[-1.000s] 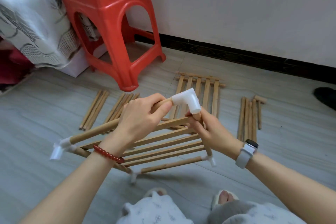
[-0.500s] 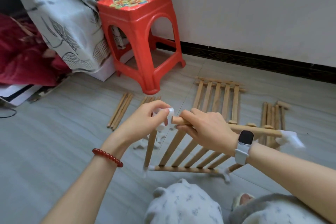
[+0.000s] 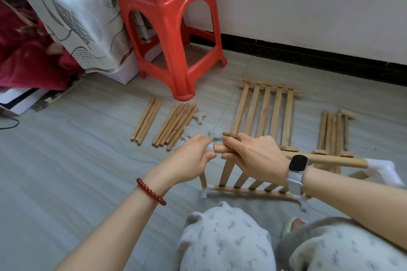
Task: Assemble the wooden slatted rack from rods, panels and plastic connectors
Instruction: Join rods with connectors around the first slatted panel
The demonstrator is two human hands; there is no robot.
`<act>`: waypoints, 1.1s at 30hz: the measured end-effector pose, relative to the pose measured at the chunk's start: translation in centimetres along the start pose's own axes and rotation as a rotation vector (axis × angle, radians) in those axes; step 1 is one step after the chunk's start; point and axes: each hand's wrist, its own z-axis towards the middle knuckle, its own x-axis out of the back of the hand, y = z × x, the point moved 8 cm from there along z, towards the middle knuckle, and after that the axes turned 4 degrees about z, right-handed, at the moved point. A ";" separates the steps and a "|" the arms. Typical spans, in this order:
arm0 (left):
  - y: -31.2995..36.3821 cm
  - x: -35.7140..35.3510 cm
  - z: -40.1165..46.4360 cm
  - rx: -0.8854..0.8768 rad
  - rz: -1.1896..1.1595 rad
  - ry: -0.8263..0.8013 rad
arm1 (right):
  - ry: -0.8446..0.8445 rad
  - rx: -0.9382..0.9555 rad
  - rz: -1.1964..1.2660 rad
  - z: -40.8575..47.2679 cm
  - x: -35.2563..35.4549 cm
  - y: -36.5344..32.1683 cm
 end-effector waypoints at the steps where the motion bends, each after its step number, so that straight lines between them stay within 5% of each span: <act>1: -0.1 -0.1 0.3 0.006 0.008 -0.008 | 0.001 -0.001 -0.007 0.0 -0.2 0.1; 20: -0.4 -3.5 0.5 0.016 0.033 -0.106 | -0.069 0.035 0.012 -0.9 -1.9 0.3; 33: 0.9 -3.3 0.2 -0.084 0.353 -0.015 | -0.105 0.041 -0.003 -1.4 -1.7 -0.1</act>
